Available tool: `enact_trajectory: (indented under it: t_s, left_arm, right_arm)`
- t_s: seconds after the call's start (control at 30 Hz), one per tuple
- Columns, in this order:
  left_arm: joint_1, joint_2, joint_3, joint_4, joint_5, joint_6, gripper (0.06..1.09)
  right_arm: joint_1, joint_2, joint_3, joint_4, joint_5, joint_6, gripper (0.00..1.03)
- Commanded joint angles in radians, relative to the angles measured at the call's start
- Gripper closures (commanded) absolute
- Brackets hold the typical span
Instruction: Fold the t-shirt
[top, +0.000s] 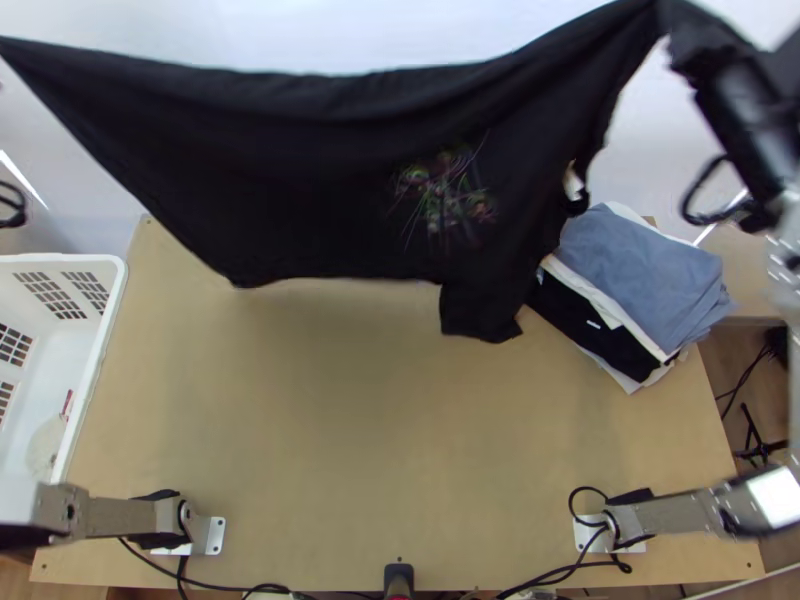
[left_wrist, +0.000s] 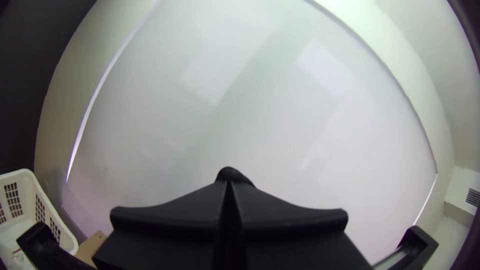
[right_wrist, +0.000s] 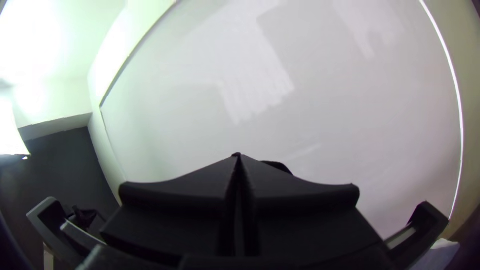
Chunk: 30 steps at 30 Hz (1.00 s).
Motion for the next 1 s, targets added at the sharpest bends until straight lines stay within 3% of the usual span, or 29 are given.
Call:
enact_trajectory:
  t_s: [0.0,0.1,0.3,0.53,0.83,0.97]
  left_arm:
    - [0.018,-0.118,-0.017,0.068,-0.026,-0.006,1.05]
    - [0.042,-0.17,-0.024,0.084,-0.034,-0.006,1.05]
    - [0.101,-0.236,-0.052,0.097,-0.035,0.0,1.05]
    - [0.101,-0.3,-0.063,0.087,-0.032,0.001,1.05]
    - [0.065,-0.468,-0.239,-0.054,-0.02,0.008,1.05]
    - [0.024,-0.612,-0.486,-0.114,-0.012,0.011,1.05]
  right_arm:
    - [0.019,-0.229,-0.129,0.058,-0.022,-0.034,1.0]
    - [0.075,-0.381,-0.224,0.065,-0.045,-0.057,1.0]
    - [0.019,-0.615,-0.354,0.082,-0.131,-0.067,1.0]
    - [0.018,-0.761,-0.431,0.107,-0.146,-0.129,1.0]
    - [0.029,-0.821,-0.463,-0.223,-0.152,-0.126,1.0]
    - [0.03,-0.913,-0.705,-0.278,-0.152,-0.099,1.0]
